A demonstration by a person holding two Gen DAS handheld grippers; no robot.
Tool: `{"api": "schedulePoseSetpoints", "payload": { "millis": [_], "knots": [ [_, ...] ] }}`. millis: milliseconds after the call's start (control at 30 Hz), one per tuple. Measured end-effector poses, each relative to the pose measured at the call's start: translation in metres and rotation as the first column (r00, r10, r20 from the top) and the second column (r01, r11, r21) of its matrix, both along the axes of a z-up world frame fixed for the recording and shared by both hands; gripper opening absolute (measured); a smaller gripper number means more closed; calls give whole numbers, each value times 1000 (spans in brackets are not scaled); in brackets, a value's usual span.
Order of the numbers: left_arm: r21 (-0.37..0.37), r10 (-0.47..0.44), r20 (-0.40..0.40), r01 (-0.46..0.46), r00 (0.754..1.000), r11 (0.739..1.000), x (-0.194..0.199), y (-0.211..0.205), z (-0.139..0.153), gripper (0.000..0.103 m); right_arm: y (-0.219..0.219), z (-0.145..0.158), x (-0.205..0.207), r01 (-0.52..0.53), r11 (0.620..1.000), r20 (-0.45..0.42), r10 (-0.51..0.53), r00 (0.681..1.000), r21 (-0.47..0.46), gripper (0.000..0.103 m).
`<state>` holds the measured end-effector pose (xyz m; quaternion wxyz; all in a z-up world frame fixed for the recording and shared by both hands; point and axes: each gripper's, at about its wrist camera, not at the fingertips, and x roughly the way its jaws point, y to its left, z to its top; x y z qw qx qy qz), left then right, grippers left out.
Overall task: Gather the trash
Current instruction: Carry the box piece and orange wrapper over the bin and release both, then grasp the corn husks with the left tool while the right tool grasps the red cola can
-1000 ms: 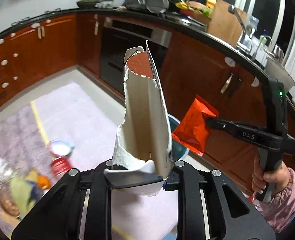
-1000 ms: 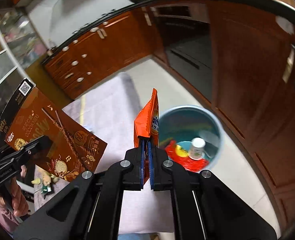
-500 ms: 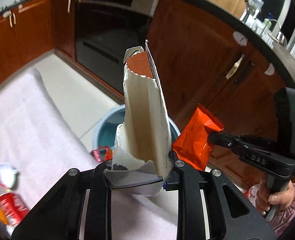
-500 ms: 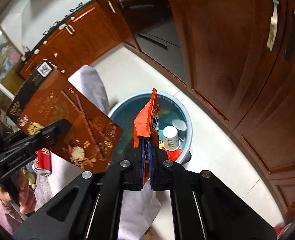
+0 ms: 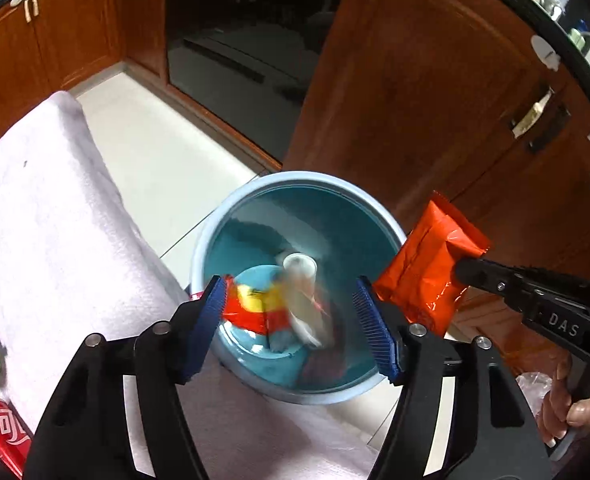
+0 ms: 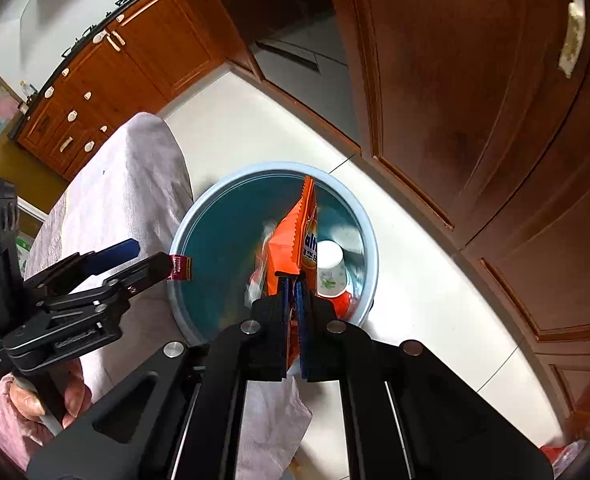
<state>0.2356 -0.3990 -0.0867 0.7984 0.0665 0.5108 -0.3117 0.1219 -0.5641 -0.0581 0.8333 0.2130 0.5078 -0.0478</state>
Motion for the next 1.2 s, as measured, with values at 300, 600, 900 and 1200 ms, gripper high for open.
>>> {"api": "schedulePoseSetpoints", "payload": {
  "millis": [300, 600, 900, 1200],
  "knots": [
    [13, 11, 13, -11, 1000, 1000, -4, 18, 5, 76, 11, -14, 20, -21, 999, -25, 22, 999, 31, 4],
    [-5, 16, 38, -16, 999, 1000, -6, 29, 13, 93, 22, -12, 30, -16, 997, 12, 15, 1000, 74, 67],
    [-27, 59, 34, -58, 998, 998, -17, 58, 28, 99, 28, -1, 20, -4, 999, -17, 4, 1000, 39, 83],
    [-36, 112, 60, -110, 992, 993, -46, 103, 59, 99, 58, 27, 1, -34, 999, 12, 33, 999, 18, 84]
  ]
}}
